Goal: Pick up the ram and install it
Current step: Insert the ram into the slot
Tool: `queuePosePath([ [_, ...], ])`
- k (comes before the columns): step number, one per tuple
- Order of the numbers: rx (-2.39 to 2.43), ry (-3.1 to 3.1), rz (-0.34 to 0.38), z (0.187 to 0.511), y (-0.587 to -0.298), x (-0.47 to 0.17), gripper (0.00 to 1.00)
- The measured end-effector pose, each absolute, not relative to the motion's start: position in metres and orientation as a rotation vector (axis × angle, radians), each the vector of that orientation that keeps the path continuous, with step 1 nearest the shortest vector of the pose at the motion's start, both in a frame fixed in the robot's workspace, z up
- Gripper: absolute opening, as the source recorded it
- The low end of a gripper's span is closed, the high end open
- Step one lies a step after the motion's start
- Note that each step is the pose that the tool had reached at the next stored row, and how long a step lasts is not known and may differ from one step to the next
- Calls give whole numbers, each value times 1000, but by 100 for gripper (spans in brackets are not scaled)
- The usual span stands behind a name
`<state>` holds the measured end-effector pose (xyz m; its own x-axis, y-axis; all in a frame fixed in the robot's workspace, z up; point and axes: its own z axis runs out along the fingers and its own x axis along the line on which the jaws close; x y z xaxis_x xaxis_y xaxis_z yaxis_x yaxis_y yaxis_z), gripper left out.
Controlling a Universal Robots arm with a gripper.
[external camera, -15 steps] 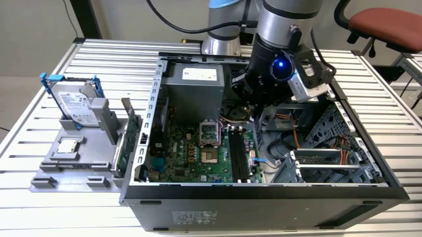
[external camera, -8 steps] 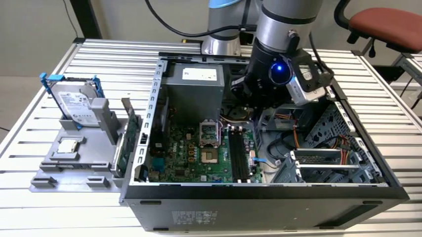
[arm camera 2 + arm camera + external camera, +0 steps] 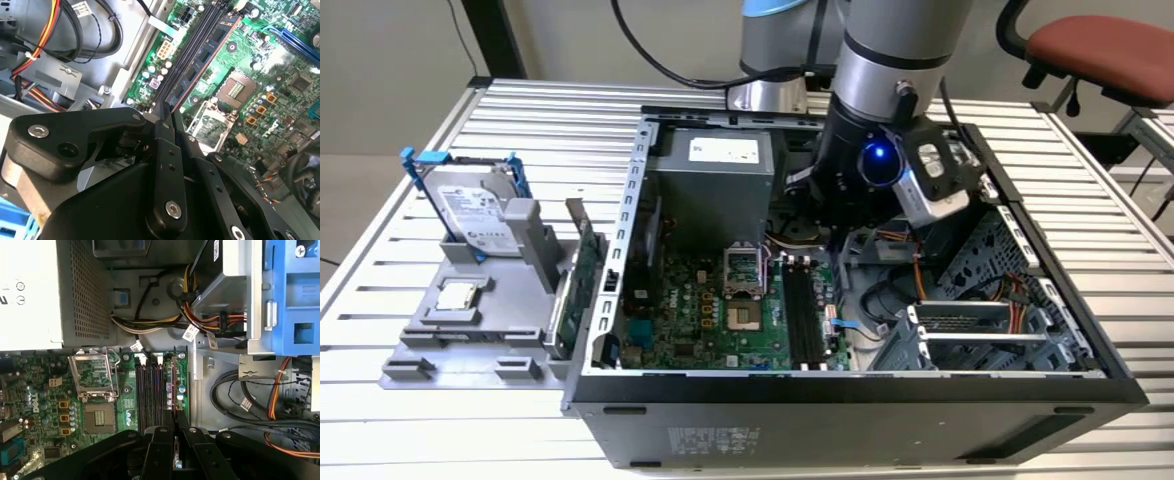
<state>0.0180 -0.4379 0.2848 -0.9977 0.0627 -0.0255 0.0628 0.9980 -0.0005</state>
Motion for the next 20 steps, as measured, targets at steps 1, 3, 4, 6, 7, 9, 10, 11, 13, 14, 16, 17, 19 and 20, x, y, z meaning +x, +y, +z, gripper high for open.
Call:
queuePosePath([
  [1, 99, 3115, -2, 283, -438, 18, 0],
  [3, 100, 3114, -2, 279, -438, 18, 0],
  [4, 100, 3114, -2, 278, -438, 18, 0],
  [6, 100, 3115, -2, 274, -438, 18, 0],
  [7, 100, 3114, -2, 272, -438, 18, 0],
  [9, 100, 3115, -2, 268, -438, 18, 0],
  [10, 100, 3115, -2, 267, -438, 18, 0],
  [11, 101, 3115, -2, 265, -438, 18, 0],
  [13, 101, 3115, -2, 261, -438, 18, 0],
  [14, 101, 3115, -2, 259, -438, 18, 0],
  [16, 100, 3115, -2, 256, -438, 18, 0],
  [17, 99, 3115, -2, 254, -438, 18, 0],
  [19, 94, 3115, -2, 250, -440, 18, 0],
  [20, 91, 3115, -2, 249, -440, 18, 0],
])
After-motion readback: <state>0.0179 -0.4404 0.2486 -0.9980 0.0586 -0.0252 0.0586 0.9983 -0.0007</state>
